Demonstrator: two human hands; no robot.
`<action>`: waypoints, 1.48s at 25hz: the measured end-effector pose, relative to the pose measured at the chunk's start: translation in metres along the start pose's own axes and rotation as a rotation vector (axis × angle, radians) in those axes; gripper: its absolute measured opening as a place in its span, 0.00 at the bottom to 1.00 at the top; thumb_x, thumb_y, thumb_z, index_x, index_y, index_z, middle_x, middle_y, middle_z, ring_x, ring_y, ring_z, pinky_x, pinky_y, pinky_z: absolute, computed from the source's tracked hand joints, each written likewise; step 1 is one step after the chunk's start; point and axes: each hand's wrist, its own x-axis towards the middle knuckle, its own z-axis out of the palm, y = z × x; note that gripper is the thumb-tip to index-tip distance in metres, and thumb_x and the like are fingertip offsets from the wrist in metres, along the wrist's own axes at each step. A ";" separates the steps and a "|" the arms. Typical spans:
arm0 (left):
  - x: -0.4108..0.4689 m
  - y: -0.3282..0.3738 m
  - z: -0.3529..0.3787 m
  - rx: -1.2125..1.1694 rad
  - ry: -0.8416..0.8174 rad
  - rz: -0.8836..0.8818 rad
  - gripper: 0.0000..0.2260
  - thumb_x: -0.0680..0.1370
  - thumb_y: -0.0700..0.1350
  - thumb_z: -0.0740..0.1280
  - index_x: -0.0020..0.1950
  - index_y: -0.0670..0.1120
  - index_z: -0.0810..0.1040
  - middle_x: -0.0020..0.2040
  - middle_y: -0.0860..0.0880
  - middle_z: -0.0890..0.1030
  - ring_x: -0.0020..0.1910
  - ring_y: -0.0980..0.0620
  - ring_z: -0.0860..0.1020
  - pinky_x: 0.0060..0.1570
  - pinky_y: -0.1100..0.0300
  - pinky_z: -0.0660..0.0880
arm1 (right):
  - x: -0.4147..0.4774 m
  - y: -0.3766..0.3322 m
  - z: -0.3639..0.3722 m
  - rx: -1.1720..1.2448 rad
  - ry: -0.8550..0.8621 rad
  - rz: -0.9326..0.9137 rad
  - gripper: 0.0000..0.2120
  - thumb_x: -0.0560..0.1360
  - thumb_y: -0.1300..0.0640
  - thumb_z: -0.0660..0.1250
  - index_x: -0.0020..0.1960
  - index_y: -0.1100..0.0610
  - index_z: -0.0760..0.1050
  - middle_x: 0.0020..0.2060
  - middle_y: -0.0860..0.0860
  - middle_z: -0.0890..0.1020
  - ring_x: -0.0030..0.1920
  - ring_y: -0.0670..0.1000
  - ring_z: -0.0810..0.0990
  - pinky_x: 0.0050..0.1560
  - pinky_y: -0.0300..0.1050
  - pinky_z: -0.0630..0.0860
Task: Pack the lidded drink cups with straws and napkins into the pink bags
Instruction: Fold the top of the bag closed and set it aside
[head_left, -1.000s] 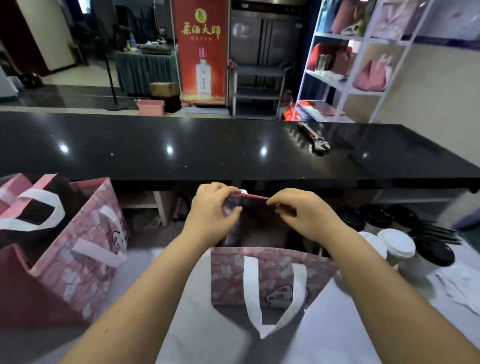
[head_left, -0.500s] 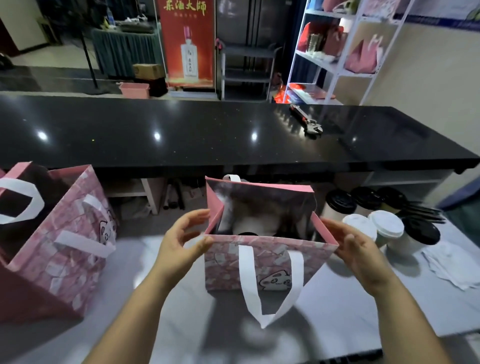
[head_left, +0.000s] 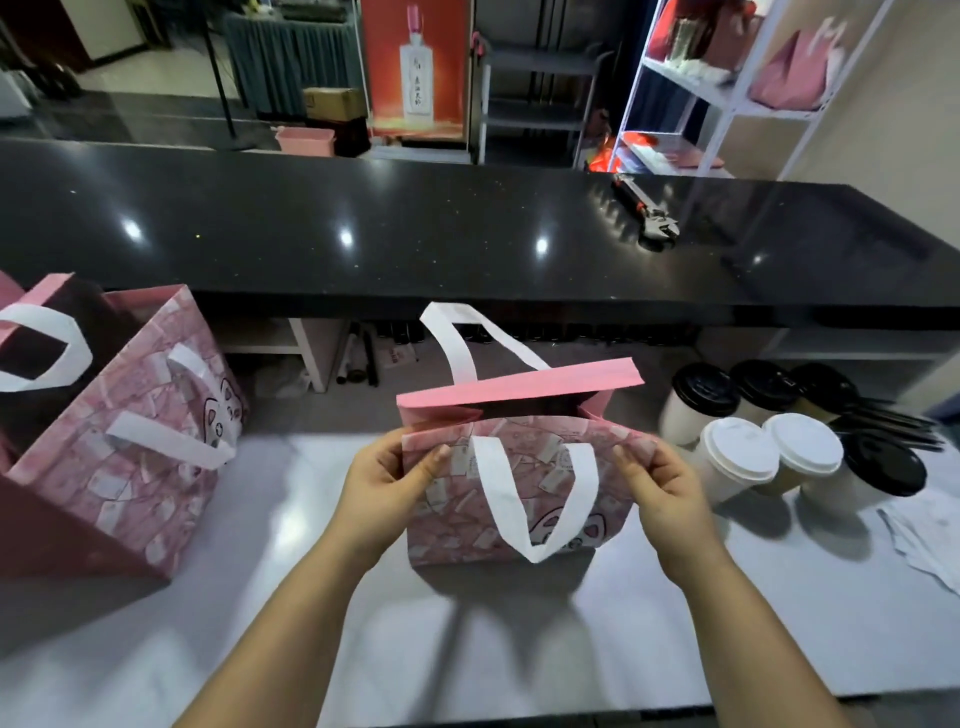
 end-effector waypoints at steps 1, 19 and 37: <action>-0.002 -0.001 0.001 -0.008 0.034 -0.005 0.08 0.71 0.45 0.69 0.49 0.48 0.83 0.44 0.50 0.85 0.45 0.52 0.82 0.42 0.62 0.78 | 0.000 0.001 0.000 0.011 0.001 -0.005 0.09 0.78 0.65 0.62 0.51 0.56 0.79 0.41 0.47 0.86 0.43 0.45 0.83 0.40 0.35 0.78; 0.035 0.011 -0.043 0.154 0.108 0.078 0.07 0.65 0.49 0.79 0.40 0.51 0.85 0.69 0.61 0.71 0.69 0.53 0.70 0.65 0.42 0.70 | 0.066 -0.006 -0.004 -0.067 -0.268 -0.031 0.08 0.74 0.68 0.66 0.37 0.61 0.74 0.69 0.34 0.66 0.62 0.42 0.76 0.49 0.36 0.76; 0.037 0.018 -0.030 0.032 0.268 0.061 0.13 0.68 0.28 0.73 0.39 0.43 0.72 0.35 0.51 0.80 0.38 0.55 0.81 0.41 0.60 0.80 | 0.069 0.010 0.006 0.008 -0.019 -0.113 0.13 0.71 0.71 0.70 0.45 0.54 0.73 0.39 0.50 0.80 0.39 0.44 0.79 0.39 0.38 0.79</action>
